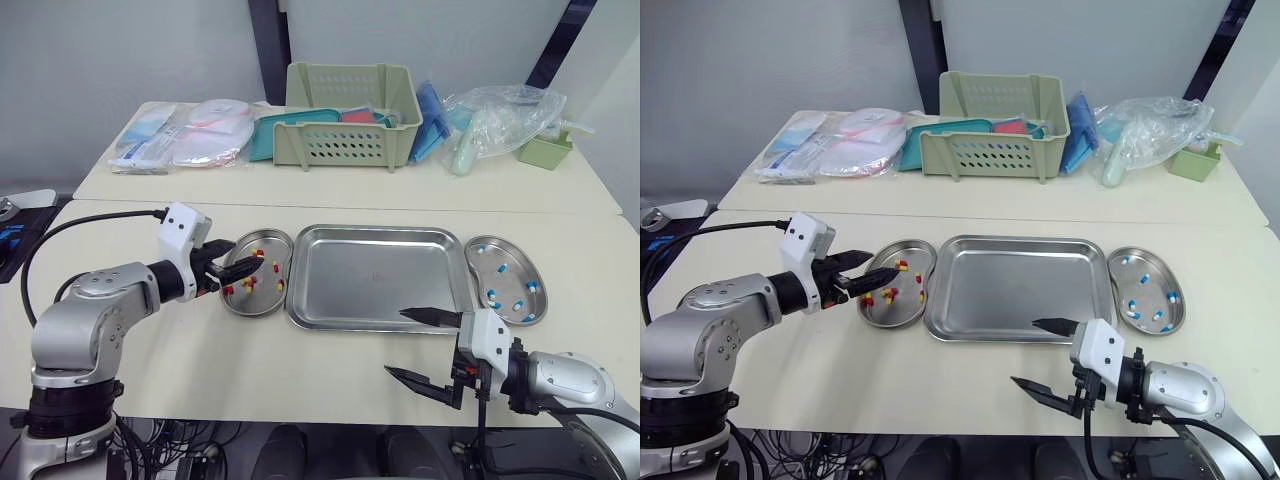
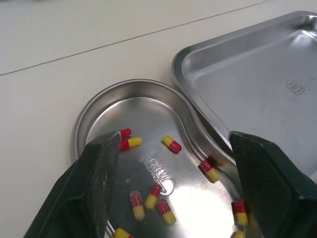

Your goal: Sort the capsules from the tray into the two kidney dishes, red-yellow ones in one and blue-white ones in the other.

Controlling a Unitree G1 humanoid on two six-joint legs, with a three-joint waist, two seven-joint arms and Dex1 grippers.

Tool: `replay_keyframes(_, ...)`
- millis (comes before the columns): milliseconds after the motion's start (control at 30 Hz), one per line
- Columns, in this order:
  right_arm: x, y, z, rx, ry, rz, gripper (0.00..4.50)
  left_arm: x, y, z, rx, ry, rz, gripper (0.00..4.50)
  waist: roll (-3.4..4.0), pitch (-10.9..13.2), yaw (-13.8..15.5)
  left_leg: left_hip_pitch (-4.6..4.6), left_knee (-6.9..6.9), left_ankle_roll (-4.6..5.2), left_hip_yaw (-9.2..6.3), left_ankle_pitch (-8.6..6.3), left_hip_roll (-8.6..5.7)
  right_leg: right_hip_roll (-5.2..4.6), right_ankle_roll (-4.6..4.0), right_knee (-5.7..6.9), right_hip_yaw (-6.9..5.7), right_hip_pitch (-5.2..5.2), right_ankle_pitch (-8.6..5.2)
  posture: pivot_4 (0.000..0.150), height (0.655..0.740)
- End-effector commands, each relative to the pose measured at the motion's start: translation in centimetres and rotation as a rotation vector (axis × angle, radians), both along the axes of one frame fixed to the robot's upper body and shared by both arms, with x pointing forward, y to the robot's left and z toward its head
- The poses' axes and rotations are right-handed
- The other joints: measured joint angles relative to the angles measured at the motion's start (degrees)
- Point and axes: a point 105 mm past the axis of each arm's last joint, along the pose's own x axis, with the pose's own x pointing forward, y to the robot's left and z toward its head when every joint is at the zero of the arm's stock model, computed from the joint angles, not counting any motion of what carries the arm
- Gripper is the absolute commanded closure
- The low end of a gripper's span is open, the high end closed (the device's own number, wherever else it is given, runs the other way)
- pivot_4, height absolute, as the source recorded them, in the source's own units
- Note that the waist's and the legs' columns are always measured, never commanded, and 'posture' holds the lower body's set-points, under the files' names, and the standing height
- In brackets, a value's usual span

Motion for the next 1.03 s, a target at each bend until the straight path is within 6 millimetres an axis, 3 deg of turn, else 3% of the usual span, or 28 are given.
replay_keyframes(33, 0.2, 0.0, 1.2, 0.008, -0.078, -0.011, 0.0, -0.4, 1.8, 2.7, 0.01, -0.112, 0.016, 0.87, 0.0, 0.0, 0.0, 0.0, 0.0, 0.0, 0.01, 0.0, 0.0, 0.0, 0.0, 0.0, 0.01, 0.0, 0.0, 0.15, 0.74)
replay_keyframes(233, 0.4, -1.5, 2.0, -0.038, -0.125, -0.053, 0.0, -1.9, 7.0, 2.9, 0.087, -0.143, 0.111, 0.87, 0.02, 0.0, -0.2, 0.04, -0.1, 0.0, 0.06, 0.0, 0.02, 0.0, 0.0, -0.01, 0.05, -0.03, 0.0, 0.15, 0.74)
replay_keyframes(300, 0.7, -3.7, 2.9, -0.082, -0.134, -0.099, 0.0, -2.7, 10.0, 2.4, 0.137, -0.136, 0.183, 0.87, 0.03, 0.0, -0.1, 0.04, -0.1, 0.0, 0.08, 0.0, 0.02, -0.01, -0.01, -0.01, 0.06, -0.03, 0.0, 0.15, 0.74)
replay_keyframes(367, 0.8, -6.4, 3.6, -0.136, -0.11, -0.143, 0.0, -3.6, 11.5, 1.9, 0.159, -0.122, 0.188, 0.51, 0.02, 0.0, 0.0, 0.03, -0.11, 0.0, 0.09, 0.0, 0.01, -0.01, -0.01, -0.03, 0.06, -0.02, 0.0, 0.15, 0.74)
replay_keyframes(433, 0.7, -8.0, 3.9, -0.165, -0.082, -0.161, 0.0, -4.1, 11.9, 1.6, 0.158, -0.112, 0.174, 0.02, -0.04, 0.0, 0.0, 0.04, -0.12, 0.0, 0.1, 0.0, 0.01, -0.02, -0.01, -0.04, 0.06, -0.02, 0.0, 0.15, 0.74)
replay_keyframes(533, 0.8, -13.0, 4.9, -0.272, -0.03, -0.242, 0.0, -5.2, 13.6, 0.2, 0.227, -0.07, 0.19, 0.02, -0.05, 0.1, 0.2, 0.04, -0.13, 0.0, 0.1, 0.0, 0.02, -0.03, -0.02, -0.05, 0.03, 0.02, 0.0, 0.15, 0.74)
replay_keyframes(767, 0.1, -21.5, 5.9, -0.489, 0.074, -0.352, 0.0, -7.4, 15.4, -2.8, 0.364, 0.067, 0.176, 0.02, -0.1, 0.1, -0.1, 0.08, -0.19, 0.02, 0.23, -0.01, 0.04, -0.02, -0.03, -0.09, 0.12, 0.0, 0.0, 0.15, 0.74)
replay_keyframes(900, 0.2, -23.5, 5.7, -0.549, 0.088, -0.372, 0.0, -7.7, 16.0, -3.3, 0.427, 0.052, 0.207, 0.02, -0.09, 0.1, -0.1, 0.11, -0.21, 0.02, 0.26, -0.01, 0.06, -0.02, -0.03, -0.09, 0.13, 0.0, 0.0, 0.15, 0.74)
replay_keyframes(1033, 0.5, -23.3, 5.5, -0.565, 0.089, -0.357, 0.0, -7.6, 15.7, -3.2, 0.408, 0.026, 0.2, 0.02, -0.07, 0.1, -0.1, 0.1, -0.21, 0.02, 0.29, -0.01, 0.05, -0.02, -0.03, -0.08, 0.16, 0.0, 0.0, 0.15, 0.74)
